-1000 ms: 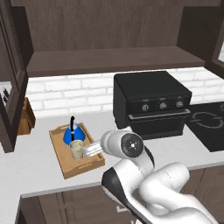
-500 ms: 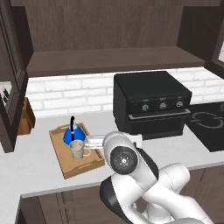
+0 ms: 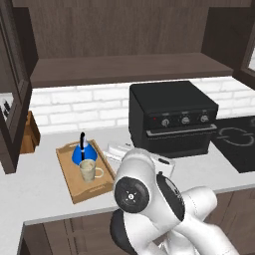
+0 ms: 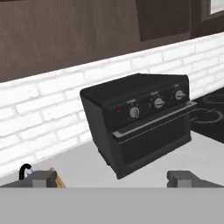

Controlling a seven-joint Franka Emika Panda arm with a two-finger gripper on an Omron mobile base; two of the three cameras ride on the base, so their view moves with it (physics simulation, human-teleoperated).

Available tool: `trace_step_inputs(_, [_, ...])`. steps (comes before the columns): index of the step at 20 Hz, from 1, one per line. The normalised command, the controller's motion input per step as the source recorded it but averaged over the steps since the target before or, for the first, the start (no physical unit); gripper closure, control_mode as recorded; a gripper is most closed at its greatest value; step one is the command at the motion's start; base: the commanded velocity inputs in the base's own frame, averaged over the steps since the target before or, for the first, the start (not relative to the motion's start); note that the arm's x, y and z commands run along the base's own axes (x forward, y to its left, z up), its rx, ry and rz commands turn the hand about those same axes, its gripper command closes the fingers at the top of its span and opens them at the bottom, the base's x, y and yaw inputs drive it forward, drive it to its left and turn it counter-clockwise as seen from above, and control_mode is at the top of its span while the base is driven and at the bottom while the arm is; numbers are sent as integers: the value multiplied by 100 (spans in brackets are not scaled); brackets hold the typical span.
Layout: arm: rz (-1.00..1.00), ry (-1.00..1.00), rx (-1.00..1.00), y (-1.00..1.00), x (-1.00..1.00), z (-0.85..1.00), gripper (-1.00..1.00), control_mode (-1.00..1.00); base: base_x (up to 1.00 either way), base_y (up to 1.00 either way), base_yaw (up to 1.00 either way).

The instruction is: Pick the kettle from the counter and place it on the tray. Then pick the mug from the cabinet and place it on the tray. Then close the cabinet doors.

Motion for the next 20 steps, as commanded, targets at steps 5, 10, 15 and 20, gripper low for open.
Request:
trace_step_inputs(5, [-16,-16,8,-27,-25,23,-100,-100,0,0,0])
trace_step_inputs(10, [-17,-13,6,-25,-19,24,-100,-100,0,0,0])
trace_step_inputs(15, [-17,-14,6,-27,-16,25,-100,-100,0,0,0])
trace_step_inputs(20, [-15,-17,6,-30,-18,26,-100,-100,0,0,0])
